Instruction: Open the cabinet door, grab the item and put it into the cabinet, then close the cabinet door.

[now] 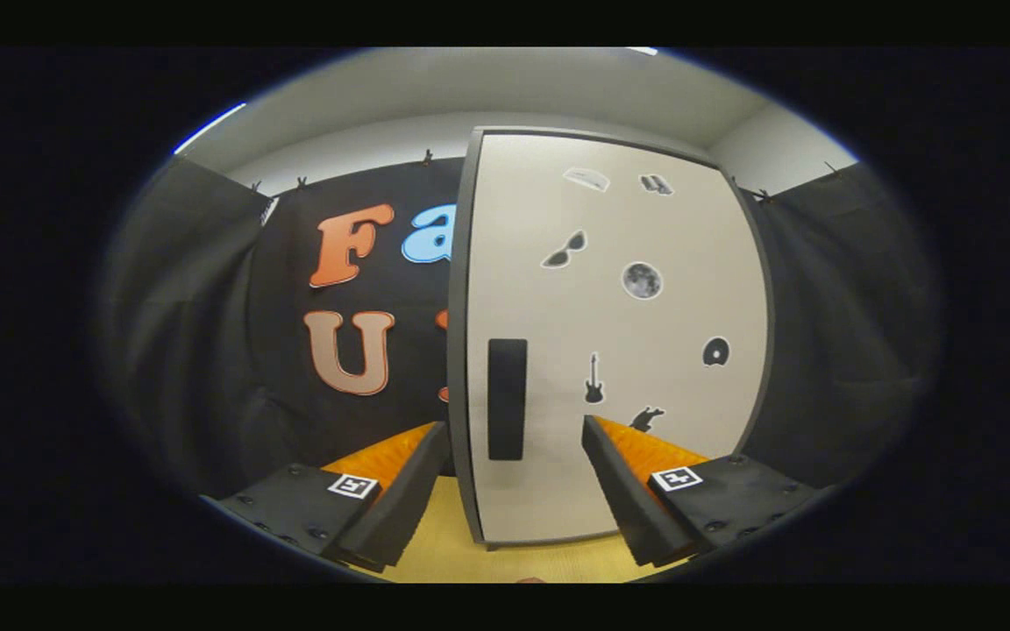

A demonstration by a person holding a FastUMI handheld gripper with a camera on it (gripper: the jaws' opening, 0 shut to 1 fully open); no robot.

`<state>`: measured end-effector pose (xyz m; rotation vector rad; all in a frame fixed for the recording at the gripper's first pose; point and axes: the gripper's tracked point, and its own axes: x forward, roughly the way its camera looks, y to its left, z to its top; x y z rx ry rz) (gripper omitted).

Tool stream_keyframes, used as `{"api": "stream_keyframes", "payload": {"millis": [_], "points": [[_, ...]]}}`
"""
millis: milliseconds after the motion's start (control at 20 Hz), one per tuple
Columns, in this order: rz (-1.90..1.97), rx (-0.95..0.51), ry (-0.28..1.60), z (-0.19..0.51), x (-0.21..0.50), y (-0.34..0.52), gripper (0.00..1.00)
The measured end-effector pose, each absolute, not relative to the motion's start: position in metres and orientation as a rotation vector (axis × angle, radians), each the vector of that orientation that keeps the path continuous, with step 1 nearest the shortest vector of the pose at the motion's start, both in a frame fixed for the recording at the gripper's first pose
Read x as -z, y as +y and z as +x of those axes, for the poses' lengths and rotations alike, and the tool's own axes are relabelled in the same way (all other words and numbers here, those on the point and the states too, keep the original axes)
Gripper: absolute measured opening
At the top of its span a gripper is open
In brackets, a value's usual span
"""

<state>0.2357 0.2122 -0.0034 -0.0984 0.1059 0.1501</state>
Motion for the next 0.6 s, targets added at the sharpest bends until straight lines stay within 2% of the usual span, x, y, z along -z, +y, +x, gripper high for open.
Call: {"api": "stream_keyframes", "payload": {"millis": [200,350,400,450,550,600], "points": [[-0.096,-0.098,0.129,0.280,0.017,0.215,0.98],[-0.043,-0.133,0.134,0.294,0.019,0.228,0.97],[-0.047,-0.140,0.128,0.297,0.019,0.230,0.87],[-0.051,-0.142,0.125,0.299,0.020,0.232,0.83],[-0.065,-0.127,0.130,0.301,0.022,0.233,0.71],[-0.070,-0.122,0.135,0.302,0.023,0.232,0.71]]}}
